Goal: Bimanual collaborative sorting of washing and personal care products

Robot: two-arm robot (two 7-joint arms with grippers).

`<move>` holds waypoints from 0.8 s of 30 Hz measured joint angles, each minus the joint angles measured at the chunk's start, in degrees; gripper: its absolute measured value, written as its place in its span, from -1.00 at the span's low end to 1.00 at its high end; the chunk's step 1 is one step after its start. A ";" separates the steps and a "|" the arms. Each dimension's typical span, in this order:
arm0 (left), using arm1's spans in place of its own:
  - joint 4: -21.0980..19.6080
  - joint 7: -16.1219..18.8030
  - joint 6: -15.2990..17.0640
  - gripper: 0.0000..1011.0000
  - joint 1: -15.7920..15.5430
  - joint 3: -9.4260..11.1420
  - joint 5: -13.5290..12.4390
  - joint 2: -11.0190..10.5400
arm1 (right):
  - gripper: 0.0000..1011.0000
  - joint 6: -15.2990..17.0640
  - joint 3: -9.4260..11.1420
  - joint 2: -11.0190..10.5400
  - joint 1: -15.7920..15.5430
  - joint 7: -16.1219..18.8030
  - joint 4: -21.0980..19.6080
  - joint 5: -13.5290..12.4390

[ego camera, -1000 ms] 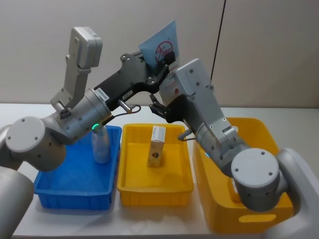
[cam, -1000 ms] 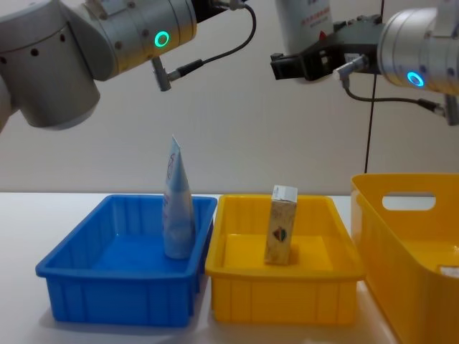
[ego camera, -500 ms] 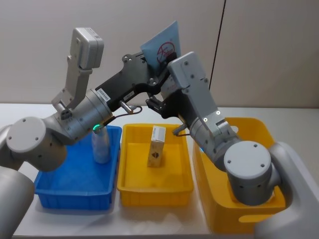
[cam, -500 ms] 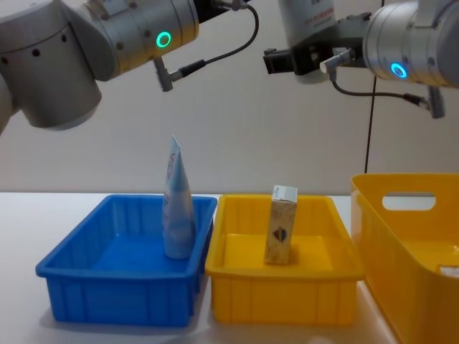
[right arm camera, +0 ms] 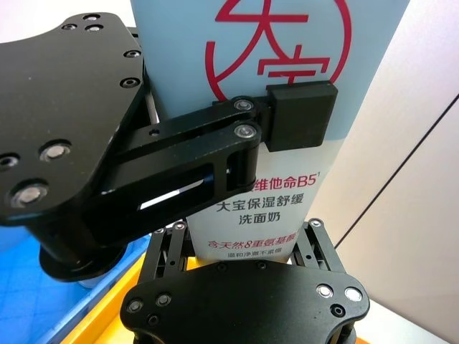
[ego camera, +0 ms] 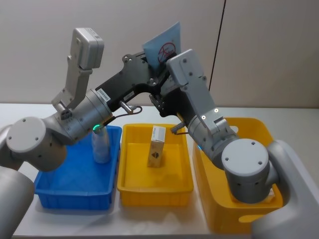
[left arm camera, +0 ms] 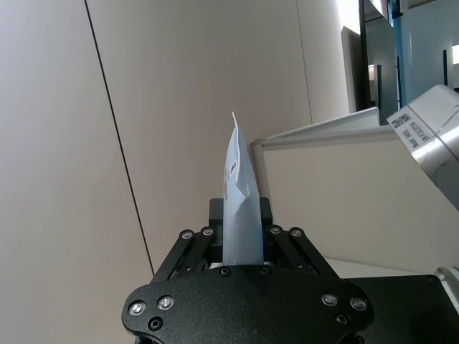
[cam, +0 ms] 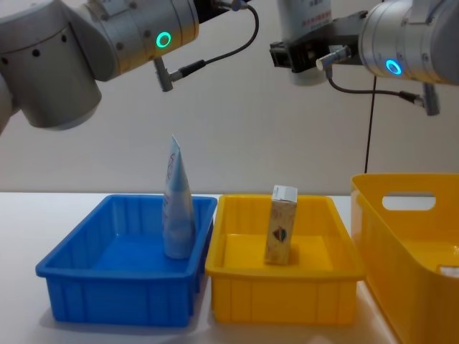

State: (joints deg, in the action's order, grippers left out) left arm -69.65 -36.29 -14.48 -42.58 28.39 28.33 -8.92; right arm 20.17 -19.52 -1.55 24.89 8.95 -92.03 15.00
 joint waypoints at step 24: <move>0.02 -0.06 -0.05 -0.56 0.00 0.05 0.00 0.01 | -0.07 0.15 0.01 0.28 0.19 -0.04 0.20 0.02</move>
State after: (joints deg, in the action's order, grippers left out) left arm -69.63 -36.35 -14.53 -42.58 28.44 28.33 -8.91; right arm 20.32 -19.51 -1.27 25.08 8.91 -91.83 15.02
